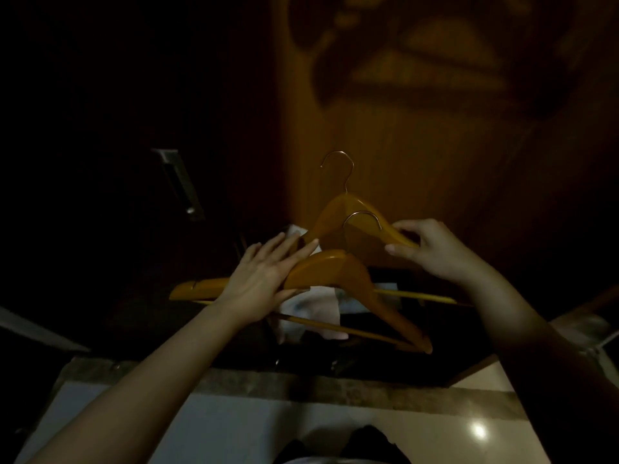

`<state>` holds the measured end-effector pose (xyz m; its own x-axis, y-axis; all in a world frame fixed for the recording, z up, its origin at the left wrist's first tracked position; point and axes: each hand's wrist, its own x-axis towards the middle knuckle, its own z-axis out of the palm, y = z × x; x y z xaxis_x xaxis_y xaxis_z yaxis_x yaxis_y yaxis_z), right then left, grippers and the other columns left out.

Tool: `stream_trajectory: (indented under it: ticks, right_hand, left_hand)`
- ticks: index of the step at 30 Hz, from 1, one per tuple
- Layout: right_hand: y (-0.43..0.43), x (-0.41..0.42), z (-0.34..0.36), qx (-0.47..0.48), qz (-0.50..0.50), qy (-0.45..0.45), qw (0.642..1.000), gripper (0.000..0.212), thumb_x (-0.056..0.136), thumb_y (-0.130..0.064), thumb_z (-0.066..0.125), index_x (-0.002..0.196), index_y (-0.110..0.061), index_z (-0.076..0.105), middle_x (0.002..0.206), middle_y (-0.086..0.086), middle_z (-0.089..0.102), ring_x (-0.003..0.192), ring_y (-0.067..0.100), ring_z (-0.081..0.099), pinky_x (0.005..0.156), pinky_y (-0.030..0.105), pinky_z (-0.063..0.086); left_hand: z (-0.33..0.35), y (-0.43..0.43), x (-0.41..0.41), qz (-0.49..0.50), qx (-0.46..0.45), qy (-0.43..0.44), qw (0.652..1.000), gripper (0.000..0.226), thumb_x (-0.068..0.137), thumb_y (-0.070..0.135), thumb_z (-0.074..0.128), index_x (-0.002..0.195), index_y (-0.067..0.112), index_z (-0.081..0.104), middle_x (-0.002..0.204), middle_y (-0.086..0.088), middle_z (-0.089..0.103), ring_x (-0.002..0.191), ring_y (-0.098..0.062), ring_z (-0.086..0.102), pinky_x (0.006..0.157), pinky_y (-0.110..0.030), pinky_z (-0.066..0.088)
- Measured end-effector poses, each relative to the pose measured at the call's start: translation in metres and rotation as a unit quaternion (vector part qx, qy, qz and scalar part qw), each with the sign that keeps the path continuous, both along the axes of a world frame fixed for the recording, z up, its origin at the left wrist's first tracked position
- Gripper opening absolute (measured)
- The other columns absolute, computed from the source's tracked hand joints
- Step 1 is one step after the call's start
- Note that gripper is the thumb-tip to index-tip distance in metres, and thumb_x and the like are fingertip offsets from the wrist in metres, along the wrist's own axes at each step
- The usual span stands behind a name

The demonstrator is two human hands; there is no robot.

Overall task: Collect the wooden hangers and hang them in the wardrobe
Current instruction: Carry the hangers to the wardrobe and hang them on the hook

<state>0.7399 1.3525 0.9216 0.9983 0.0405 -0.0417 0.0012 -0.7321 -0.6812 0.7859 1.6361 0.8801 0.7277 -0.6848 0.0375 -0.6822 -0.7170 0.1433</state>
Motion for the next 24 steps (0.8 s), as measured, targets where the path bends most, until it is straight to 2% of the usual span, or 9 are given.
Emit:
stream_trajectory:
  ticks: [3, 7, 10, 13, 15, 17, 19, 21, 24]
  right_hand:
    - [-0.014, 0.001, 0.035, 0.027, 0.005, -0.024, 0.999, 0.014, 0.086, -0.019, 0.063, 0.099, -0.016, 0.067, 0.095, 0.009, 0.068, 0.092, 0.022, 0.063, 0.088, 0.042, 0.048]
    - [-0.037, 0.004, 0.082, 0.044, 0.015, -0.035, 0.998, 0.021, 0.087, -0.02, 0.06, 0.103, -0.01, 0.067, 0.101, 0.013, 0.068, 0.095, 0.022, 0.063, 0.088, 0.035, 0.048]
    - [-0.053, 0.002, 0.115, 0.061, 0.018, -0.053, 0.997, 0.019, 0.082, -0.025, 0.06, 0.098, -0.02, 0.067, 0.1, 0.006, 0.069, 0.091, 0.01, 0.065, 0.079, 0.016, 0.05]
    - [-0.066, 0.003, 0.139, 0.062, 0.015, -0.083, 0.994, 0.019, 0.077, -0.032, 0.059, 0.095, -0.028, 0.065, 0.1, -0.001, 0.069, 0.088, 0.002, 0.065, 0.072, 0.005, 0.048]
    - [-0.075, 0.007, 0.152, 0.034, 0.003, -0.121, 0.992, 0.021, 0.082, -0.026, 0.061, 0.103, -0.032, 0.062, 0.109, 0.0, 0.067, 0.093, 0.003, 0.063, 0.079, 0.011, 0.05]
    - [-0.083, 0.015, 0.165, -0.019, -0.017, -0.17, 0.985, 0.044, 0.085, -0.021, 0.063, 0.124, -0.036, 0.049, 0.124, -0.003, 0.057, 0.108, 0.005, 0.056, 0.096, 0.025, 0.048]
    - [-0.087, 0.024, 0.181, -0.092, -0.041, -0.216, 0.971, 0.069, 0.085, -0.025, 0.064, 0.14, -0.043, 0.027, 0.138, -0.003, 0.047, 0.122, 0.016, 0.048, 0.102, 0.042, 0.044]
    - [-0.09, 0.03, 0.199, -0.128, -0.045, -0.267, 0.954, 0.078, 0.086, -0.027, 0.062, 0.141, -0.052, 0.013, 0.147, -0.003, 0.038, 0.131, 0.022, 0.043, 0.104, 0.051, 0.041]
    - [-0.097, 0.037, 0.222, -0.176, -0.05, -0.331, 0.926, 0.078, 0.09, -0.026, 0.058, 0.135, -0.057, 0.002, 0.147, -0.004, 0.038, 0.133, 0.021, 0.04, 0.108, 0.054, 0.034]
  left_hand:
    - [0.031, -0.017, 0.017, 0.002, -0.01, -0.003, 1.0, 0.079, 0.087, 0.056, 0.043, 0.133, 0.053, -0.021, 0.158, 0.004, -0.011, 0.146, -0.018, -0.004, 0.118, -0.046, 0.006]
    - [0.078, -0.035, 0.034, -0.023, -0.053, -0.009, 0.998, 0.083, 0.086, 0.054, 0.048, 0.132, 0.057, -0.021, 0.158, 0.005, -0.01, 0.146, -0.019, 0.009, 0.118, -0.047, 0.017]
    - [0.112, -0.051, 0.041, -0.041, -0.085, -0.061, 0.994, 0.091, 0.087, 0.045, 0.054, 0.129, 0.06, -0.025, 0.155, 0.008, 0.014, 0.135, -0.017, 0.033, 0.104, -0.038, 0.04]
    - [0.14, -0.07, 0.048, -0.036, -0.11, -0.106, 0.988, 0.094, 0.088, 0.039, 0.056, 0.128, 0.06, -0.028, 0.14, 0.008, 0.033, 0.117, -0.012, 0.047, 0.087, -0.026, 0.047]
    - [0.16, -0.083, 0.055, -0.034, -0.121, -0.111, 0.986, 0.093, 0.089, 0.037, 0.054, 0.127, 0.061, -0.027, 0.134, 0.009, 0.035, 0.107, -0.01, 0.051, 0.083, -0.023, 0.047]
    - [0.18, -0.094, 0.058, -0.026, -0.129, -0.108, 0.985, 0.09, 0.09, 0.038, 0.052, 0.125, 0.063, -0.027, 0.134, 0.008, 0.035, 0.106, -0.009, 0.052, 0.084, -0.023, 0.049]
    - [0.2, -0.106, 0.064, -0.019, -0.14, -0.116, 0.983, 0.086, 0.091, 0.039, 0.049, 0.123, 0.065, -0.027, 0.136, 0.005, 0.034, 0.111, -0.012, 0.051, 0.087, -0.024, 0.049]
    - [0.219, -0.116, 0.069, -0.014, -0.151, -0.123, 0.981, 0.084, 0.091, 0.041, 0.048, 0.12, 0.067, -0.027, 0.135, 0.005, 0.036, 0.111, -0.013, 0.051, 0.088, -0.026, 0.049]
    - [0.246, -0.128, 0.079, -0.003, -0.155, -0.142, 0.978, 0.082, 0.09, 0.046, 0.047, 0.123, 0.068, -0.025, 0.134, 0.007, 0.037, 0.111, -0.014, 0.051, 0.089, -0.03, 0.05]
